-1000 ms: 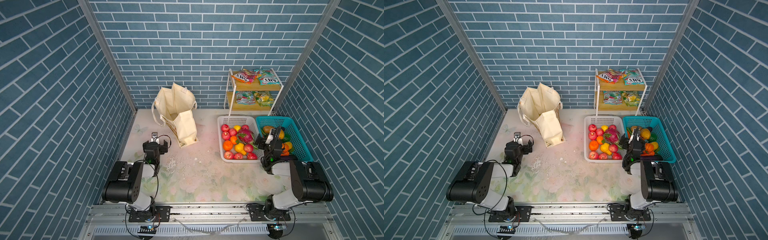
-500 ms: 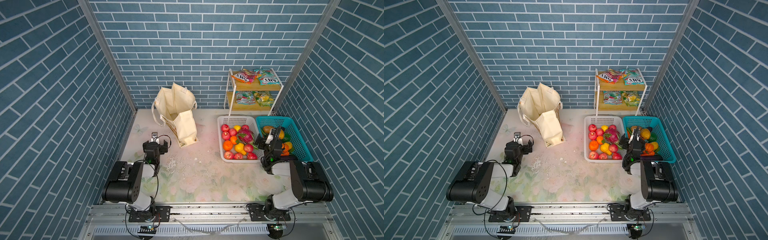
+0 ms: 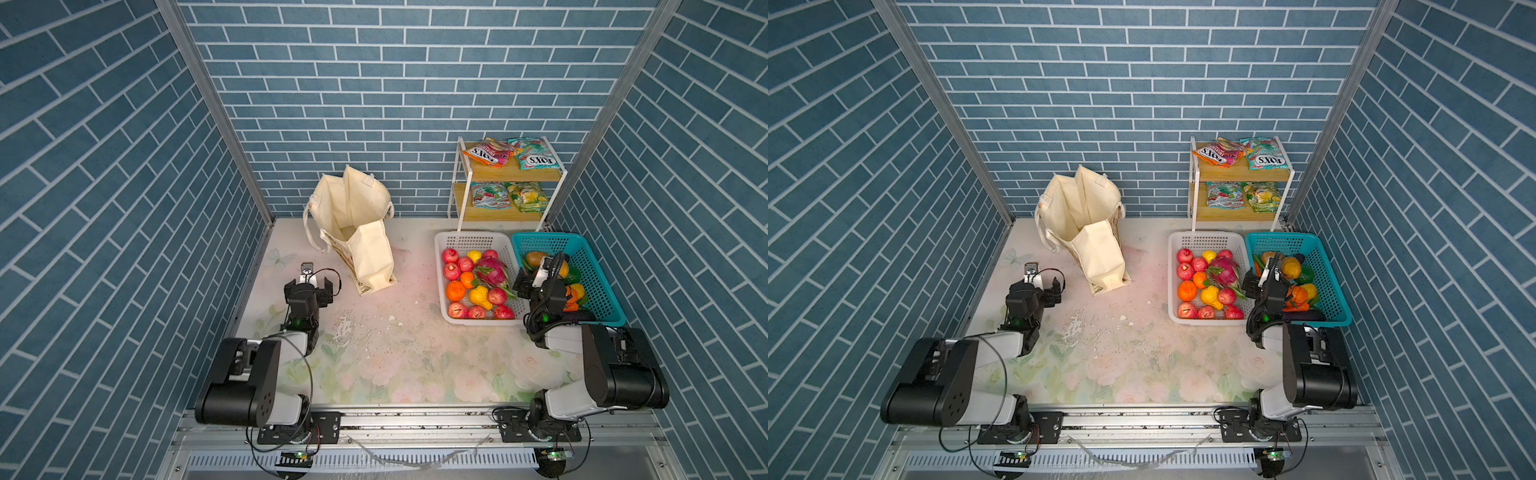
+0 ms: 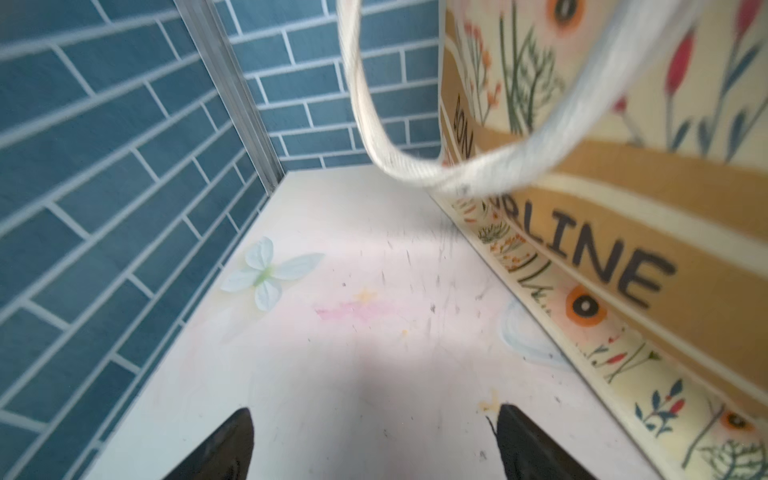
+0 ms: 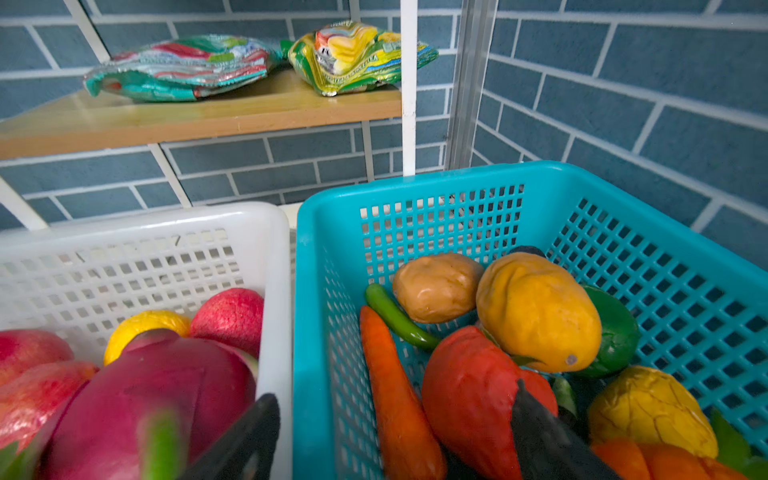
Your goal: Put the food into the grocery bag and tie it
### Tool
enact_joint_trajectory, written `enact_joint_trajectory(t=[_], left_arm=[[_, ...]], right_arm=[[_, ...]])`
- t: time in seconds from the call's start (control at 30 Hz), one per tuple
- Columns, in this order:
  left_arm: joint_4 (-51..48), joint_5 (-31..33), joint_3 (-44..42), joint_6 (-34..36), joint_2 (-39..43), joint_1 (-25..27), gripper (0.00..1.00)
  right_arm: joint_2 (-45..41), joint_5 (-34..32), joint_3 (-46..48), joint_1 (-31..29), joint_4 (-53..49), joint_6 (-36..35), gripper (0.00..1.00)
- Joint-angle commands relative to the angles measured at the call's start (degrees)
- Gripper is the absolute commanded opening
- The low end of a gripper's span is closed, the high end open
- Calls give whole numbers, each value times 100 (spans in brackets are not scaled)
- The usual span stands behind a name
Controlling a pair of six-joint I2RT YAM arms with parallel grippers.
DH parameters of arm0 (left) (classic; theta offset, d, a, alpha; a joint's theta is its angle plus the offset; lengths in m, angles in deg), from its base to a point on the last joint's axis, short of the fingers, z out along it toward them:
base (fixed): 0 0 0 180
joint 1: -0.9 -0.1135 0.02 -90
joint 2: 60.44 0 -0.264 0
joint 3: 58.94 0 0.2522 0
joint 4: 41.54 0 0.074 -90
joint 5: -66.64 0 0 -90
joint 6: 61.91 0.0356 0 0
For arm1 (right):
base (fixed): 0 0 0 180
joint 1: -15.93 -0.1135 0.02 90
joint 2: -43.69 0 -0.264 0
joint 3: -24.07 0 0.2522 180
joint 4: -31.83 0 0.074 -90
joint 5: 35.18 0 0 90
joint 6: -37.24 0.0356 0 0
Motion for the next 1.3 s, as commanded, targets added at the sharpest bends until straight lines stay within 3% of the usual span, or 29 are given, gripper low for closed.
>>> enact_joint_trajectory(t=[0.0, 0.07, 0.23, 0.43, 0.6, 0.73, 0.8, 1.0, 1.27], left_arm=[[-1914, 933, 525, -513, 1244, 120, 91], [-3107, 1415, 856, -1158, 1796, 120, 90], [-6004, 2078, 1818, -2797, 2556, 120, 87], [-7729, 1427, 3529, -3145, 2503, 120, 87], [-8274, 187, 5133, -3461, 1308, 112, 88], [-8446, -894, 6242, -3680, 100, 22, 89], [-8573, -1273, 6733, -3703, -447, -50, 96], [-8837, -1854, 7748, -3737, -1556, -436, 100], [-8558, -2812, 8507, -3617, -2716, -882, 96]], right_arm=[[-983, -568, -575, 17, -2417, 617, 81], [-1507, -909, -981, 21, -3718, 1250, 79], [-2748, -780, -1684, 11, -5857, 2220, 76], [-3199, 598, -2624, -86, -7250, 2779, 72], [-2901, 1667, -3178, -629, -7551, 2950, 71], [-2685, 1813, -3546, -1519, -7634, 2946, 71], [-2568, 1851, -3690, -1921, -7669, 2938, 71], [-2264, 1812, -3886, -2795, -7678, 2803, 71], [-1920, 1723, -3948, -3128, -7571, 2665, 71]])
